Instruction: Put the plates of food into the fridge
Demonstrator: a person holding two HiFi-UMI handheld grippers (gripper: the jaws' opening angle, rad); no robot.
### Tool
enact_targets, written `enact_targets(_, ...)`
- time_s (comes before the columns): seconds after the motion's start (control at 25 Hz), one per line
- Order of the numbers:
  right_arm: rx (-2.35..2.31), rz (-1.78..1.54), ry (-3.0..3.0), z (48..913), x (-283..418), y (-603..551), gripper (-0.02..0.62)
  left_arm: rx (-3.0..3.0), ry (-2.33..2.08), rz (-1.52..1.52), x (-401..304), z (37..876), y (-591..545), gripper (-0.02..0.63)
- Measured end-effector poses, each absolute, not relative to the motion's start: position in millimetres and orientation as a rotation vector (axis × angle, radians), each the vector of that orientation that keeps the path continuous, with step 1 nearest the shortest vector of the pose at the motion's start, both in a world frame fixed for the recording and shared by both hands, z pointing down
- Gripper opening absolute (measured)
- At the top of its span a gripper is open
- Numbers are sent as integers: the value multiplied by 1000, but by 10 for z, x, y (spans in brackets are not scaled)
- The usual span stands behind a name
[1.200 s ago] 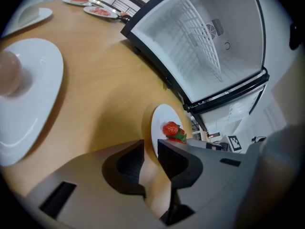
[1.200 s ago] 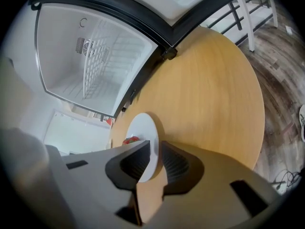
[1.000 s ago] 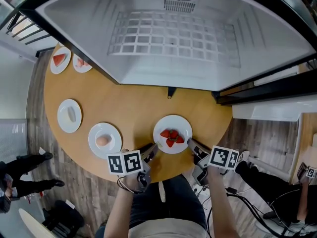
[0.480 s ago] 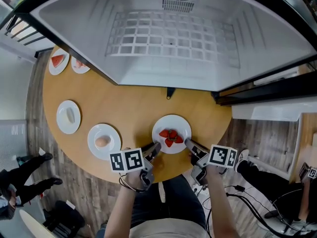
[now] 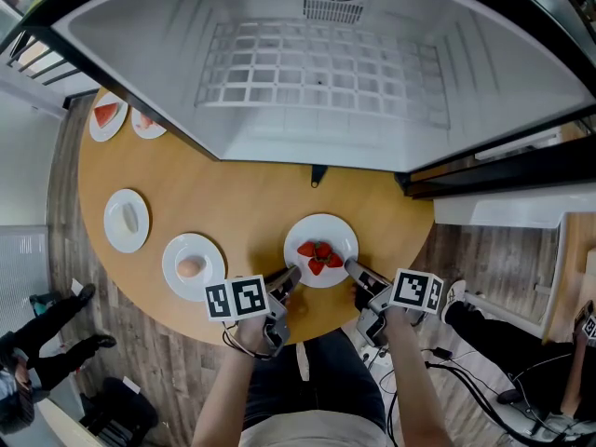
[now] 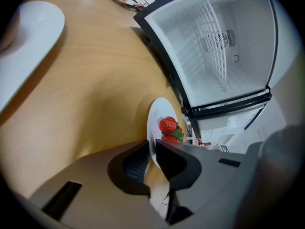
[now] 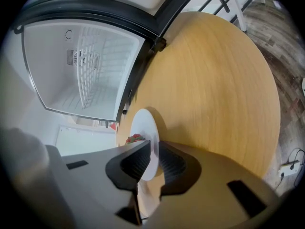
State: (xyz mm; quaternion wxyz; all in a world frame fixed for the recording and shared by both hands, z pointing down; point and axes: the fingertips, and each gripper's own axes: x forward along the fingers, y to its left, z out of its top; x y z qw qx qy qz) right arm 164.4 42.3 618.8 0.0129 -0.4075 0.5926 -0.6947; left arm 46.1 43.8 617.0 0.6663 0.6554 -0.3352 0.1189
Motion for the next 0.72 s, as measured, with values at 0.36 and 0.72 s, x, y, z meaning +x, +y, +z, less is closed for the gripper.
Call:
enact_targets(0.36, -1300, -2175, 1810, 6207, 1658, 415, 40, 1441, -779, 237, 455, 6182, 412, 41)
enact_targets(0.72, -1311, -2150, 1740, 6211, 1682, 406, 38, 1458, -820, 218, 463, 6121, 341, 37)
